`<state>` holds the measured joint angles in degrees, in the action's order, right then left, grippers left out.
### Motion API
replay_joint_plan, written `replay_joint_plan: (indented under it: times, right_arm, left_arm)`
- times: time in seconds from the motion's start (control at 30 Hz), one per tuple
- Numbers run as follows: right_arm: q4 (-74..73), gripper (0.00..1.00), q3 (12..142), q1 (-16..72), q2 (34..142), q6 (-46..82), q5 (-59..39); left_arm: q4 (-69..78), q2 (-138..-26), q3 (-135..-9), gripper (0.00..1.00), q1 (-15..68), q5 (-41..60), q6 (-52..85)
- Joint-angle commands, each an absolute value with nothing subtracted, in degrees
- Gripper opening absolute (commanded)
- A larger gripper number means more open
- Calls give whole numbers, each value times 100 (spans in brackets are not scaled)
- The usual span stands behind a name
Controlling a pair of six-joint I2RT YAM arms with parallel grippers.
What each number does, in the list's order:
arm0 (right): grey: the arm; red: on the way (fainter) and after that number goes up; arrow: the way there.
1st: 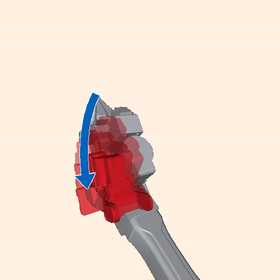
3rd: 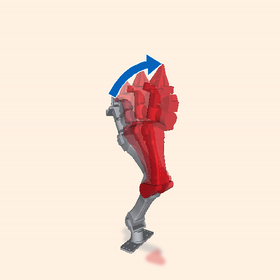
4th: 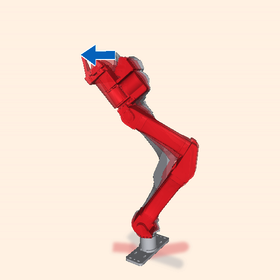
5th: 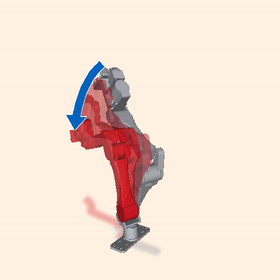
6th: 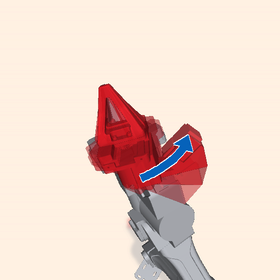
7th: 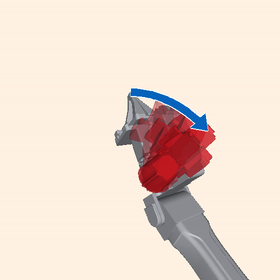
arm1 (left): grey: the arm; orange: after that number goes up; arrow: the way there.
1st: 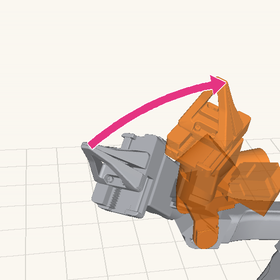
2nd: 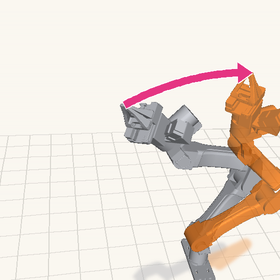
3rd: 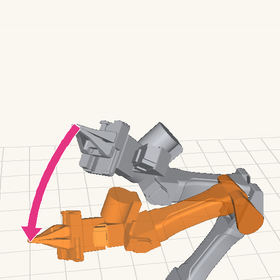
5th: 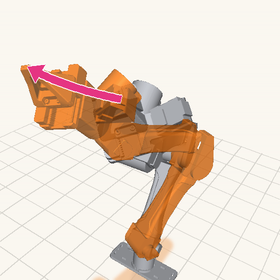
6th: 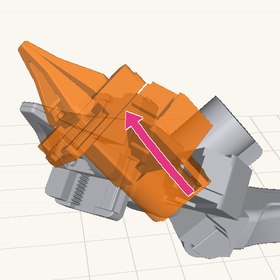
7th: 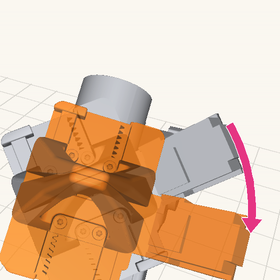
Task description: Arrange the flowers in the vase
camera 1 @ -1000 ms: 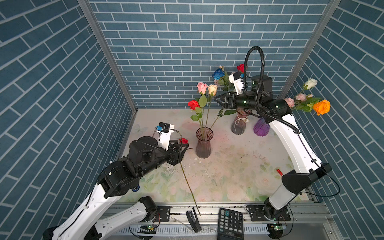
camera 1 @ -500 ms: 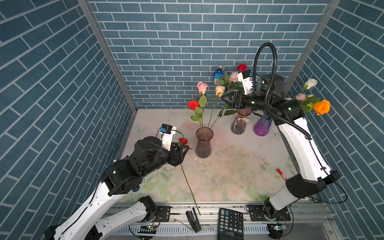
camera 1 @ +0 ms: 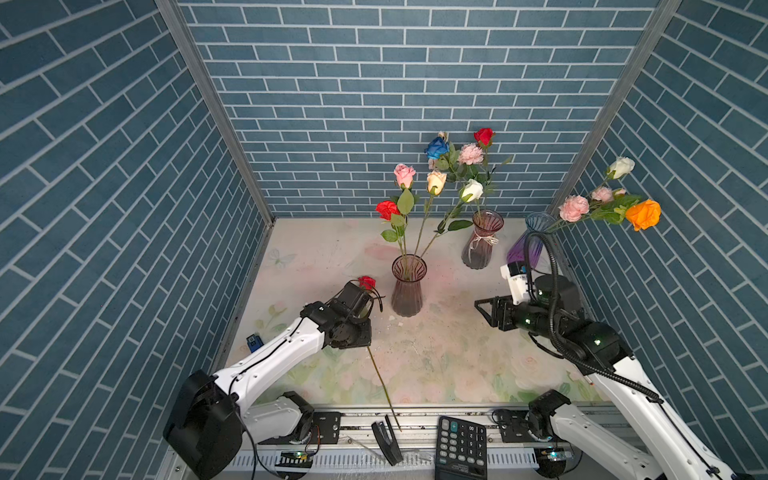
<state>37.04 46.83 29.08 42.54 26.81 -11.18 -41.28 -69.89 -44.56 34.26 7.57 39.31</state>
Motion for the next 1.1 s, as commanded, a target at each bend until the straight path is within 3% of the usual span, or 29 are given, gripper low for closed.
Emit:
replay_joint_plan:
  times: [0.0,0.27,0.6,0.73,1.07]
  right_arm:
    - [3496,59,4016,2896,3858,3463,-309]
    - [3022,59,3114,2899,3717,3902,-401]
    - [2252,59,3050,2805,4902,3640,-1117]
    - [2166,58,2980,2701,4920,3654,-1234]
    - [1964,57,2821,2376,4995,3744,-1496]
  left_arm:
    - [-3693,-7238,-4355,45,3315,789,4257]
    - [-3207,-7918,-4219,47,3038,954,4482]
    - [-3167,-8239,-4431,48,3022,833,4464]
    - [-3101,-8392,-4430,48,3015,835,4450]
    - [-3005,-8617,-4385,33,3015,855,4414]
